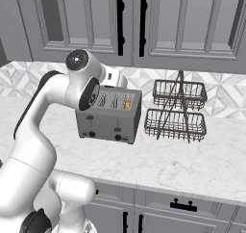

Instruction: Start the toaster. Once the lever pops up, take the bread to the plate on the dining counter.

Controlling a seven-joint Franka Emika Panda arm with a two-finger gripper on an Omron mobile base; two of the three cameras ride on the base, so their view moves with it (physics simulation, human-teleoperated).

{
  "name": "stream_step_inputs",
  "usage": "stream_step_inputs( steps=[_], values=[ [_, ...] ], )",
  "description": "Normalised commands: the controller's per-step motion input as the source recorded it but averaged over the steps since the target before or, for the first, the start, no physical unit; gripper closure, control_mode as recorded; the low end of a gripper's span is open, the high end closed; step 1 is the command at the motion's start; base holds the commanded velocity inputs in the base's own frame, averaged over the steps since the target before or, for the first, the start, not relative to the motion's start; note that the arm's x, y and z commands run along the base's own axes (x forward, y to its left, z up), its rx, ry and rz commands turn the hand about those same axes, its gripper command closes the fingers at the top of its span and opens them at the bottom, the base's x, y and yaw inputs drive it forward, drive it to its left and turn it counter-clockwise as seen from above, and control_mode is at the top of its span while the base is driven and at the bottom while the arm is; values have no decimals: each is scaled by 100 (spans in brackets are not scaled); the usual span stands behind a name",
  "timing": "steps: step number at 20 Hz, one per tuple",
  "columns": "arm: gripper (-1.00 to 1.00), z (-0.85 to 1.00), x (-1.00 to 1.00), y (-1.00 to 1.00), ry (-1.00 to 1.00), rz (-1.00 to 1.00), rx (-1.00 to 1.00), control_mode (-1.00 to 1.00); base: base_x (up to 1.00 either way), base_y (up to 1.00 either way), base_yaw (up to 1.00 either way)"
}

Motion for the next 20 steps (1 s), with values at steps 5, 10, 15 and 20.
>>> stream_step_inputs(
  steps=[5, 10, 15, 20],
  values=[
    [-100, 0, 0, 0, 0, 0, 0, -100, 0, 0, 0],
    [-100, 0, 0, 0, 0, 0, 0, -100, 0, 0, 0],
    [-100, 0, 0, 0, 0, 0, 0, -100, 0, 0, 0],
    [-100, 0, 0, 0, 0, 0, 0, -100, 0, 0, 0]
  ],
)
